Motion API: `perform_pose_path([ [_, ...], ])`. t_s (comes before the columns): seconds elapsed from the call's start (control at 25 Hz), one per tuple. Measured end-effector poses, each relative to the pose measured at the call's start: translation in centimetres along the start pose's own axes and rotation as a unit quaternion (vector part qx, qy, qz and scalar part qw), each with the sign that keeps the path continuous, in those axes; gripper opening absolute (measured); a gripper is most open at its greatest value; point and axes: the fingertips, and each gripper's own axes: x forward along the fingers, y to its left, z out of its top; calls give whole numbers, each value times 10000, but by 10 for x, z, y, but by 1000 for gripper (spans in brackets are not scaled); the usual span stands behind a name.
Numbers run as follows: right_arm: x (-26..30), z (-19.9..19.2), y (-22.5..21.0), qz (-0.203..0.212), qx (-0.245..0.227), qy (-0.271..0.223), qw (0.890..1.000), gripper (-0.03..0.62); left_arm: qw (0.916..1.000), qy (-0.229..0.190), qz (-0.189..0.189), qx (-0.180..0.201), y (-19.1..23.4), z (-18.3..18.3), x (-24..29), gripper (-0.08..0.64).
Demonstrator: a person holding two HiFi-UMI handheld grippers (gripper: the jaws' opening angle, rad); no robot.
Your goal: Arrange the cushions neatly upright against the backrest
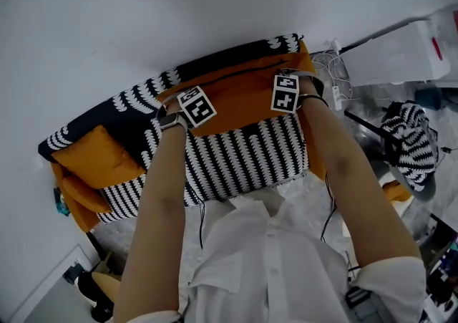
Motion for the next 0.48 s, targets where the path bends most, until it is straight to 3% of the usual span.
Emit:
perform_pose_path([
  [0.16,-13,4,-10,-354,925,-454,9940,121,9970,-491,294,-518,5,3,-11,98],
  [0.28,-29,2,-16,-655,2121,-1111,9687,147,9877,-1088,396,-1052,0,5,-21,106],
  [0.4,-49,5,-9,-690,3165,-1825,9283,149,9651,-1837,324,-1838,-10,7,-38,106],
  [0.48,-59,12,-1,-605,3624,-2330,9004,149,9393,-2462,284,-2372,-15,12,-52,109],
])
